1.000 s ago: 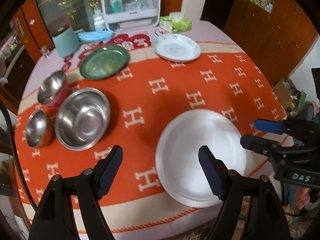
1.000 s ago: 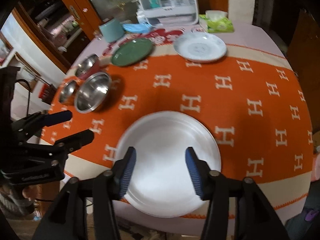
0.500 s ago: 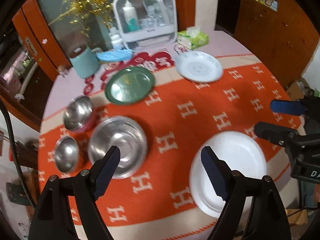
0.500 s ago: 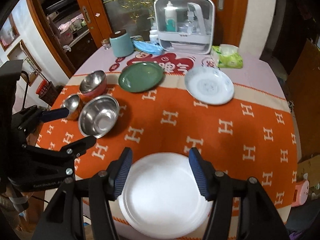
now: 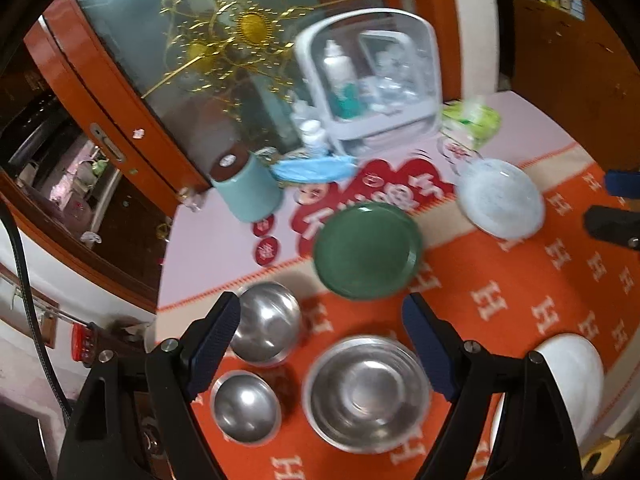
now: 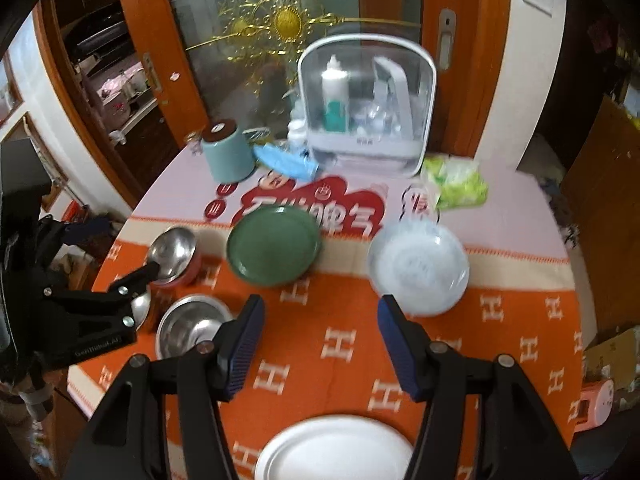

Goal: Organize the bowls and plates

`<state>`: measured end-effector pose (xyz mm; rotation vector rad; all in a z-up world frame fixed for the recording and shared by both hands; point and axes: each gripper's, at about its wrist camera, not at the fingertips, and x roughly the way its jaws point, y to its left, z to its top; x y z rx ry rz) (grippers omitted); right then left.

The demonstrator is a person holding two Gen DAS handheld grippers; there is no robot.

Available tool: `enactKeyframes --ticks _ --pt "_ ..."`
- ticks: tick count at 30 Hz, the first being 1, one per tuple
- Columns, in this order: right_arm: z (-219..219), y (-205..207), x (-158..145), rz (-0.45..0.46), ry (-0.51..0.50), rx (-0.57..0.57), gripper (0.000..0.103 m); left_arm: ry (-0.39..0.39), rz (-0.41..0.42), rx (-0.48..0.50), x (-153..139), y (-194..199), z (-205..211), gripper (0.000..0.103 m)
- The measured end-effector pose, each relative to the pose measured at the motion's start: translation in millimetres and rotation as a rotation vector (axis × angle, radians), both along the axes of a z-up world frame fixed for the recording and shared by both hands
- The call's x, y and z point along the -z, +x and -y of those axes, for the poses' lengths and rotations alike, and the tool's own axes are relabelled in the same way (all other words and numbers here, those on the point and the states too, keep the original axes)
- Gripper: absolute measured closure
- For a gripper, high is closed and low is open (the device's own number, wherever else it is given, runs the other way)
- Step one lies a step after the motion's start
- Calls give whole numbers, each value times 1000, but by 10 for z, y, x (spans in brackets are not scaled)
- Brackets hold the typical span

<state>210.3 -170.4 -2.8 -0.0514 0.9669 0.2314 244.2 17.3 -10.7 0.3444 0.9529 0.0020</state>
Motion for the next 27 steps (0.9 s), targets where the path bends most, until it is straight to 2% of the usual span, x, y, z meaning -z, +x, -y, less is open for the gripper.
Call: enactKeyframes --ticks 9,13,18,22,26,27 --pt "-119 428 -163 46 -11 33 44 -8 24 -25 36 561 -317 21" --pt "-157 717 -62 28 3 52 44 -31 5 -54 178 919 -405 21" --pt "-204 1164 368 -69 61 66 44 -70 -80 -113 595 1452 -543 21" --pt "-256 1506 916 -184 77 72 45 -139 -174 -120 1024 1758 -596 22" --pt "-260 1734 1413 -301 111 93 59 -194 -276 -110 1413 1974 -563 30" --pt "-251 1782 1532 -331 123 103 61 -202 -295 -103 1491 2016 -556 35"
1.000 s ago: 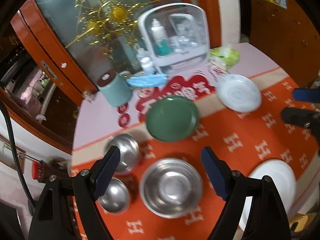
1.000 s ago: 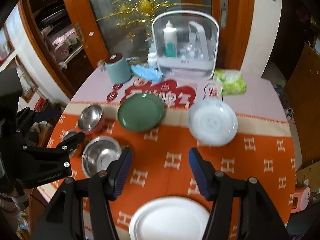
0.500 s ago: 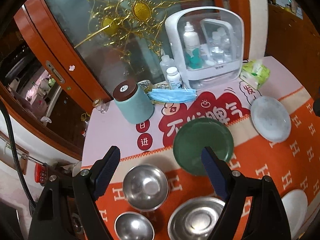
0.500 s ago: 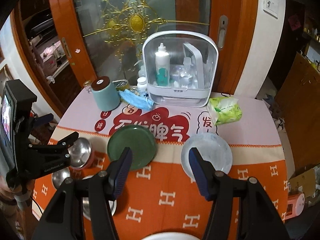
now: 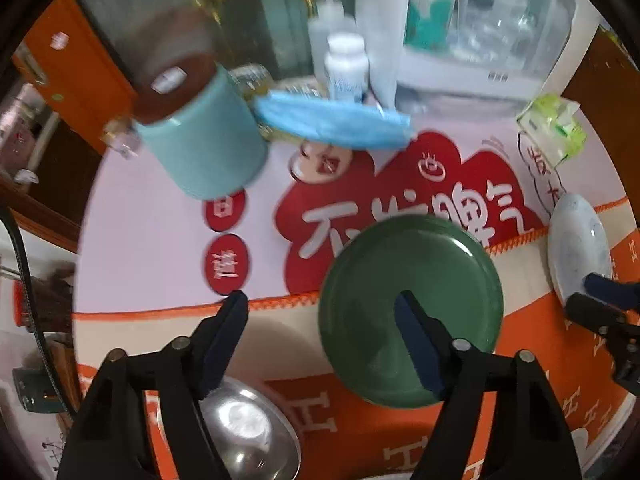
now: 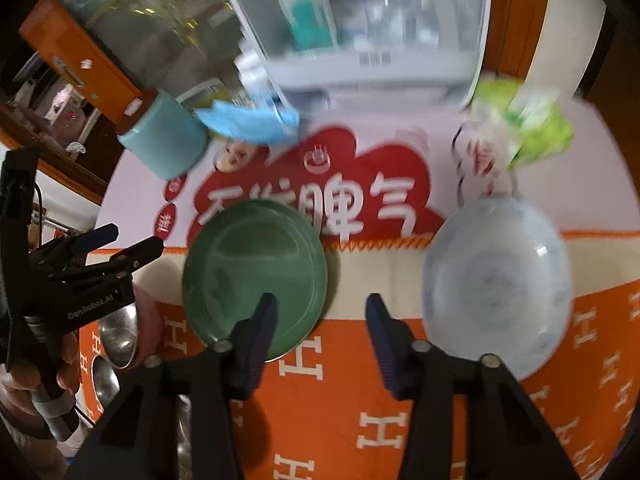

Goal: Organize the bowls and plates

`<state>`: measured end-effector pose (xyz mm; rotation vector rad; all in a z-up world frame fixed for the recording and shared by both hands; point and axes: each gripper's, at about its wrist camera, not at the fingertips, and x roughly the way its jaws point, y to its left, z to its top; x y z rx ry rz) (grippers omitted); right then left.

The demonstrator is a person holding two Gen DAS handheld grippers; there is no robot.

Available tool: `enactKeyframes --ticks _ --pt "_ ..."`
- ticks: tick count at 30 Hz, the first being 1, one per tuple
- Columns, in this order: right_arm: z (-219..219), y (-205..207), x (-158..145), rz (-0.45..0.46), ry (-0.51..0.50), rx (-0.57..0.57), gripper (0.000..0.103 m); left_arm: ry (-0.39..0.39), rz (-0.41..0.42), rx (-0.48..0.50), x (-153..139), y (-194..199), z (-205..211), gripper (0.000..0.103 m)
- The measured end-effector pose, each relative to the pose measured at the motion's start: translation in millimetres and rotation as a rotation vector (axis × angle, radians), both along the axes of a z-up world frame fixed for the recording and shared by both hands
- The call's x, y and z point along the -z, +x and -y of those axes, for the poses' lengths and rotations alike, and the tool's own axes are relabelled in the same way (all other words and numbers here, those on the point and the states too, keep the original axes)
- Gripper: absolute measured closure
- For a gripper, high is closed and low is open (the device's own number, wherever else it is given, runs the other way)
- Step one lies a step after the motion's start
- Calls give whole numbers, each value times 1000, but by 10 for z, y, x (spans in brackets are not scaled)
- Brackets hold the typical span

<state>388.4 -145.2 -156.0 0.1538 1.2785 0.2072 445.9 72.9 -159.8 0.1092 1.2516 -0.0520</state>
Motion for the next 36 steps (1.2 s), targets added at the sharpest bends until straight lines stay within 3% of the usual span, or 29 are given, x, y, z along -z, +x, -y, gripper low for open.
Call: enactKeyframes --ticks 7,13,18,28,36 --pt "44 139 479 -103 87 37 67 -56 -122 30 454 186 -40 48" --pt "55 202 690 -154 117 38 81 -131 -204 49 691 205 -81 55" --pt "28 251 776 -173 123 32 82 -145 -232 72 820 197 -40 56" --pt "-39 282 892 -200 120 16 91 -168 -267 58 974 234 -115 86" --pt "-92 299 918 -203 126 5 94 -204 -273 54 1005 253 -171 90"
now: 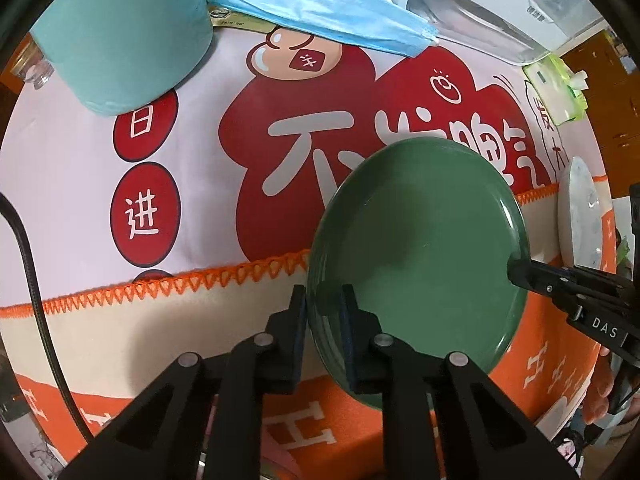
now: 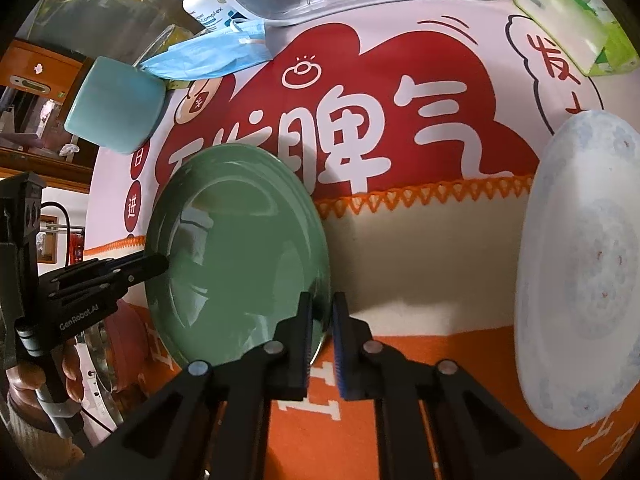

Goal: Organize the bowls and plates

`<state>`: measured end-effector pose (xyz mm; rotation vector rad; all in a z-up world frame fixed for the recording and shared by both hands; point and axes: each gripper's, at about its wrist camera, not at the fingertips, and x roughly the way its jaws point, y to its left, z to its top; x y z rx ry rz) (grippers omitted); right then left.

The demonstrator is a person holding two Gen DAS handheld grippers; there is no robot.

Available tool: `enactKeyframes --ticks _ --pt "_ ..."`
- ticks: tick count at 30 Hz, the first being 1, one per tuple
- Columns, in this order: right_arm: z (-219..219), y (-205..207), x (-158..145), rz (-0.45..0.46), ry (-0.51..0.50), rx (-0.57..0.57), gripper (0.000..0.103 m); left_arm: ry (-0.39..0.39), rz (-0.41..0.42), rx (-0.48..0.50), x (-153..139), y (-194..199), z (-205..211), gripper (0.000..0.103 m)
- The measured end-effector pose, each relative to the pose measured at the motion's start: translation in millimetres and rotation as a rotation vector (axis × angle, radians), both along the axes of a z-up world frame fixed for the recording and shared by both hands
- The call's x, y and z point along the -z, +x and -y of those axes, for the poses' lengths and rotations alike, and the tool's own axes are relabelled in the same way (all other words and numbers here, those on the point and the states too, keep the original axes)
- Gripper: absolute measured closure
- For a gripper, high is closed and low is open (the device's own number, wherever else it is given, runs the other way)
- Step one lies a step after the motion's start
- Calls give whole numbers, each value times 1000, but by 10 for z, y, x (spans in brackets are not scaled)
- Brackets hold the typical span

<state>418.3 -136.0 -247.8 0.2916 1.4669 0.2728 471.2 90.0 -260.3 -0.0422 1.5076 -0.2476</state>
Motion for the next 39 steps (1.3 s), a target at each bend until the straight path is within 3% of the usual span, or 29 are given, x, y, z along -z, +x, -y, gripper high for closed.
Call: enactKeyframes --ticks 11,21,30,39 --pt "74 -11 -47 -15 11 20 96 -24 -12 -28 -75 -90 -102 93" --pt "251 -174 -286 -14 14 33 97 -18 -3 -11 -310 -282 254 94" --pt "538 -624 -660 6 47 53 97 -26 23 15 -730 -708 631 94" --pt "1071 -1432 -1020 27 62 86 97 -14 59 64 -1192 -1441 1139 94"
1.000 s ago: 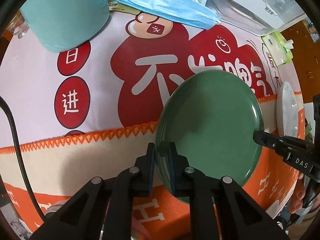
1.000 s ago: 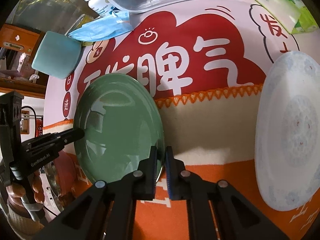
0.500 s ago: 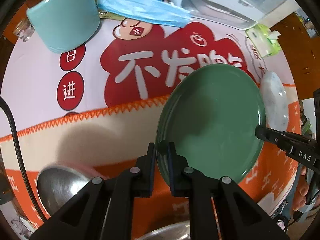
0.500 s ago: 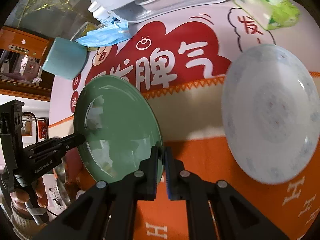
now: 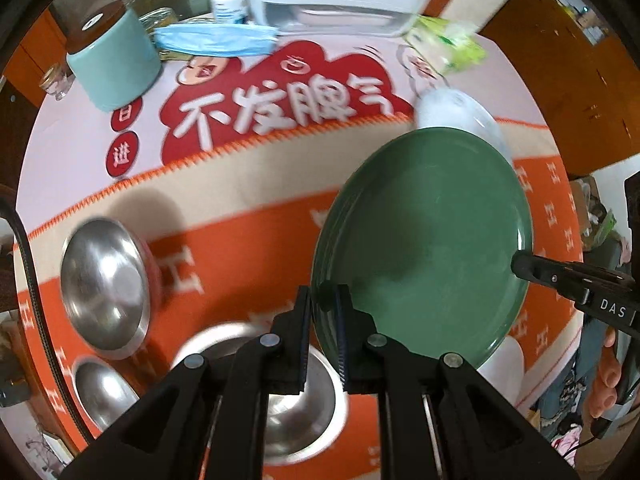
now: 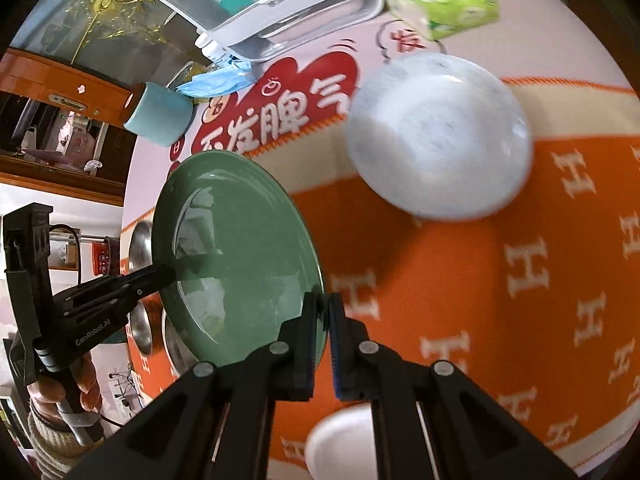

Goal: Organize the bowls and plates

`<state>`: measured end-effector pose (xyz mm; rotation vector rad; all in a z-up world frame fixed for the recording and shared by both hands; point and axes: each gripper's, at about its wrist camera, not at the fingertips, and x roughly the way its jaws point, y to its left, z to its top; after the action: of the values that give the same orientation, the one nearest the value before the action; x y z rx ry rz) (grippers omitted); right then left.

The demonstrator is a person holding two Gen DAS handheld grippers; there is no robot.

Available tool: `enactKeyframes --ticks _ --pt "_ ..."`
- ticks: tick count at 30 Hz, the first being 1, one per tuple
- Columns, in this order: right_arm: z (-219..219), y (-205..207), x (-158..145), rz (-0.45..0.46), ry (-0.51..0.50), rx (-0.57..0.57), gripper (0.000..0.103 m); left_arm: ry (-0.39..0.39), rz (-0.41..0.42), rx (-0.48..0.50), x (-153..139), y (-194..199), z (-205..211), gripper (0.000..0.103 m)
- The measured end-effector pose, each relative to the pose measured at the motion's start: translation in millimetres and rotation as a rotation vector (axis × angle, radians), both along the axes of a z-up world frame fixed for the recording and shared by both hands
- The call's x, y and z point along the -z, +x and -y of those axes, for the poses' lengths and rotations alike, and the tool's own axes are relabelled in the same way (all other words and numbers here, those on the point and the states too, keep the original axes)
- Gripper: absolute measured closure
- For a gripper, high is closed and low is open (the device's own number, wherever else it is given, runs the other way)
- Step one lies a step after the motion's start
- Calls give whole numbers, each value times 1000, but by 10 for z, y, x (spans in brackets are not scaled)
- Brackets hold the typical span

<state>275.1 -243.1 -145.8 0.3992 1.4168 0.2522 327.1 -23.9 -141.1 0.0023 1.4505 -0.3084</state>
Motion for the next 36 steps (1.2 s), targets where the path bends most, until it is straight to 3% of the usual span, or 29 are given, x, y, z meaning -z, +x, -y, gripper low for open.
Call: enactKeyframes --ticks 7,15,26,31,36 --pt "421 -694 -99 -7 -1 12 97 0 -4 45 -155 -685 484 94" --pt "706 -1339 -41 -14 -23 18 97 11 9 64 -93 -1292 786 94" --pt "857 -1920 392 -83 -63 -3 97 -9 -100 36 435 -1917 909 94" --pt "901 -2034 642 -131 -90 -5 96 -18 -158 16 711 -2085 953 94" --pt "946 -2056 803 -162 -89 2 95 -15 -158 8 801 -2156 962 94"
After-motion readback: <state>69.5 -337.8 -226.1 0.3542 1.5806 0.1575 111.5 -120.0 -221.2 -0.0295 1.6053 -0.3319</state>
